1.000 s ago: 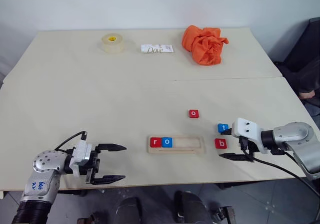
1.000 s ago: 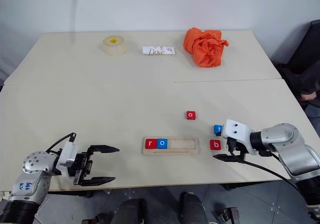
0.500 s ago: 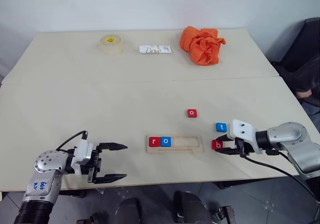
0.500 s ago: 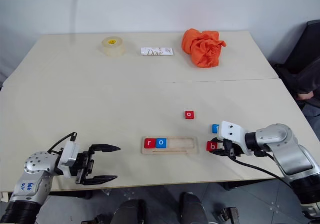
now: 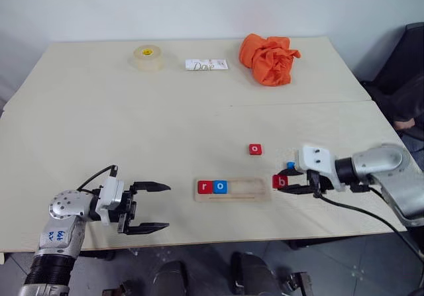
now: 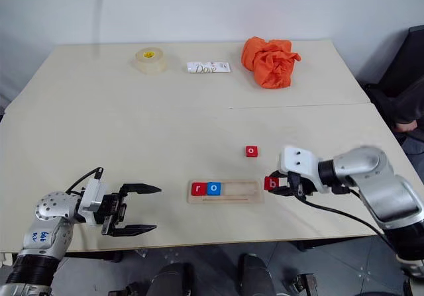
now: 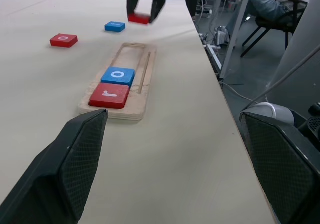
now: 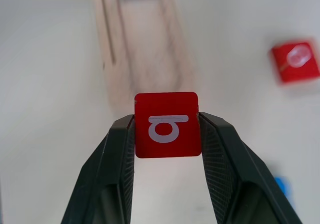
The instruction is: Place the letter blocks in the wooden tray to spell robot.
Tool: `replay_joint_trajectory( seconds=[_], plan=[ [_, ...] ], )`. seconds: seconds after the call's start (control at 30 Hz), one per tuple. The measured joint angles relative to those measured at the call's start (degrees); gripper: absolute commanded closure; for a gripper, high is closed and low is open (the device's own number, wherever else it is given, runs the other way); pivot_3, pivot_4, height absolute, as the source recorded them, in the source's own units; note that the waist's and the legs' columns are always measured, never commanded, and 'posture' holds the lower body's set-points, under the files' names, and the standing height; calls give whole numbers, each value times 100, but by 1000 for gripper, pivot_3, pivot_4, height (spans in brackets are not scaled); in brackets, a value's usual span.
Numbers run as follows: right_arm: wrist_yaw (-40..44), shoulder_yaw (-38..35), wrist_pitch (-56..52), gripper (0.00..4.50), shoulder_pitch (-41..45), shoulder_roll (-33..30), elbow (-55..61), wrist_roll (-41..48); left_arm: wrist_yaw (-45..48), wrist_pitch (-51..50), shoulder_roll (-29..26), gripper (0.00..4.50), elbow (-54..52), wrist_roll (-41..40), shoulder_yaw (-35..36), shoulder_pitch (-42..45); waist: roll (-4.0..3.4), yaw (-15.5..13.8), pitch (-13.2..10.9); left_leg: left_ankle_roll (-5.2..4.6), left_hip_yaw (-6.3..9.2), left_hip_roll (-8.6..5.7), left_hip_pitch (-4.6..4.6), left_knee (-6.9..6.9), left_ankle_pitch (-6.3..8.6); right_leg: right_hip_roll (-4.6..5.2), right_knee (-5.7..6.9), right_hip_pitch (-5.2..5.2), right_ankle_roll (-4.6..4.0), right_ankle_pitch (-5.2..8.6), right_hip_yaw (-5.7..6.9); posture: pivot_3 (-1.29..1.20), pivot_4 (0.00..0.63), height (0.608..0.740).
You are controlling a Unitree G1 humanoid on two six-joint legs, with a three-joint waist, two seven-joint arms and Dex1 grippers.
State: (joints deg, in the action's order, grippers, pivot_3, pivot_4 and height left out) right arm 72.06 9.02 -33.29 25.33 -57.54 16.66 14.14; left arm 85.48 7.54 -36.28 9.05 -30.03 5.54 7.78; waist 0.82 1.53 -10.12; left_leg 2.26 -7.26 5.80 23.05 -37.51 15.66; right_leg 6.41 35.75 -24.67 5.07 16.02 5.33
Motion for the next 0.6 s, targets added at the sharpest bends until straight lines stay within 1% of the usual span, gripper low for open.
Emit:
replay_joint_trajectory(
  seconds=[0.1, 0.3, 0.47, 0.6],
  plan=[
    [-105, 271, -472, 3036, 377, 290, 137, 53, 43, 85, 127, 0, 183, 0, 11, 221, 0, 0, 0, 0, 0, -1, 5, -1, 0, 1, 1, -4, 0, 0, 0, 0, 150, 740],
    [-289, 1004, -771, 3036, 780, 798, 102, -96, 44, 205, 188, 0, 322, -26, 80, 322, 0, 5, 0, -1, -4, -1, 15, -5, 2, 1, 6, -15, 0, 0, -1, 0, 150, 740],
    [-330, 1467, -771, 3036, 1022, 1064, -76, -344, 43, 308, 202, 0, 315, -91, 242, 258, 0, 3, 0, -2, -4, -1, 16, -11, 2, 2, 12, -16, 0, 0, -1, 0, 150, 740],
    [-364, 1605, -746, 3036, 1161, 1243, -274, -432, 41, 337, 200, 0, 296, -98, 300, 133, 0, 3, 0, -4, -4, -1, 16, -14, 3, 2, 13, -16, 0, 0, -1, 0, 150, 740]
  ],
)
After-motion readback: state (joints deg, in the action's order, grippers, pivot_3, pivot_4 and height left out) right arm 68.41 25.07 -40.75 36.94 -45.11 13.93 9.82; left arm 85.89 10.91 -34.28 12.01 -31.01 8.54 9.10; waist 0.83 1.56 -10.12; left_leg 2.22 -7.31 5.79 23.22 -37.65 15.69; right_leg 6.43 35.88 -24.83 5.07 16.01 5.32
